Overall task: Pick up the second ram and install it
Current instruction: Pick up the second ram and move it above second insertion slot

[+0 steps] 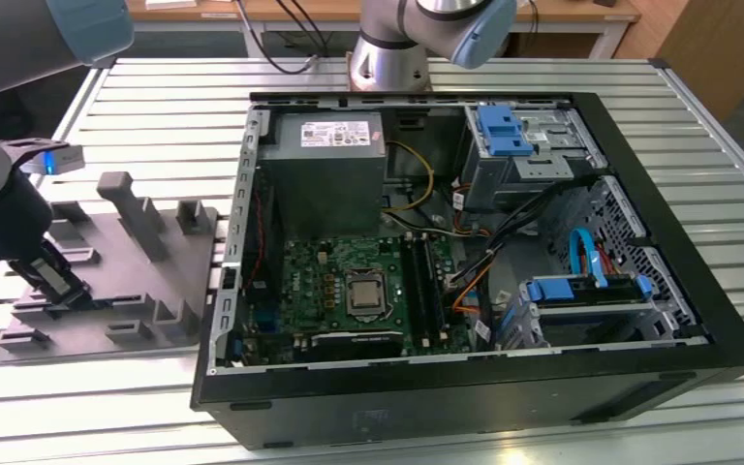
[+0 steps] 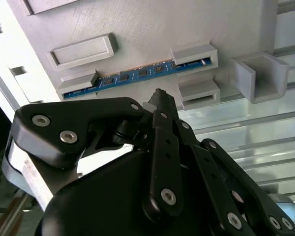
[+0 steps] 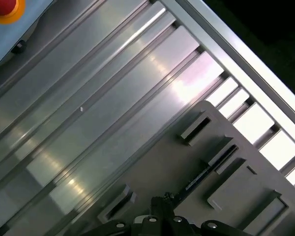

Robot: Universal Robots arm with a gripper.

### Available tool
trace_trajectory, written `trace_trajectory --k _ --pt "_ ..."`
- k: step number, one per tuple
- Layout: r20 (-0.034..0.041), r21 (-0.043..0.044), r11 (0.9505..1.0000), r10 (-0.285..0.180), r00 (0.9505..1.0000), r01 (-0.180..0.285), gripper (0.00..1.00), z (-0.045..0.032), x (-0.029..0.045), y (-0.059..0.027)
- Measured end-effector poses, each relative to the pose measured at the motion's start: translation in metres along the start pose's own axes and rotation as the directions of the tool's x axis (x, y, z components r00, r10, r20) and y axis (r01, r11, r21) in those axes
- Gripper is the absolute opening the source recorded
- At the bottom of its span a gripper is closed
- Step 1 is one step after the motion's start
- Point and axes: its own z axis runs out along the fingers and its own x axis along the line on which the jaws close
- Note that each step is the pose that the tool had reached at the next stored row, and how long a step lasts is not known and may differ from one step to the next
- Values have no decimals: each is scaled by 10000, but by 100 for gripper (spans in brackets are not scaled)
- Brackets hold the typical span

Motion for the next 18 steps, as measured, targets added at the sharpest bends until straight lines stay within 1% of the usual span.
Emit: trace_trajectory --k 2,5,9,12,14,18 --pt "7 -7 9994 356 9994 -356 10 6 0 0" --pt "26 -8 9967 818 9966 -818 10 9 0 0" --pt "39 -15 9905 1374 9905 -1374 10 10 0 0" --pt "47 -25 9832 1824 9832 -1824 10 10 0 0" --pt "52 -32 9774 2112 9774 -2112 10 10 0 0" --pt "61 -45 9637 2671 9637 -2671 10 10 0 0"
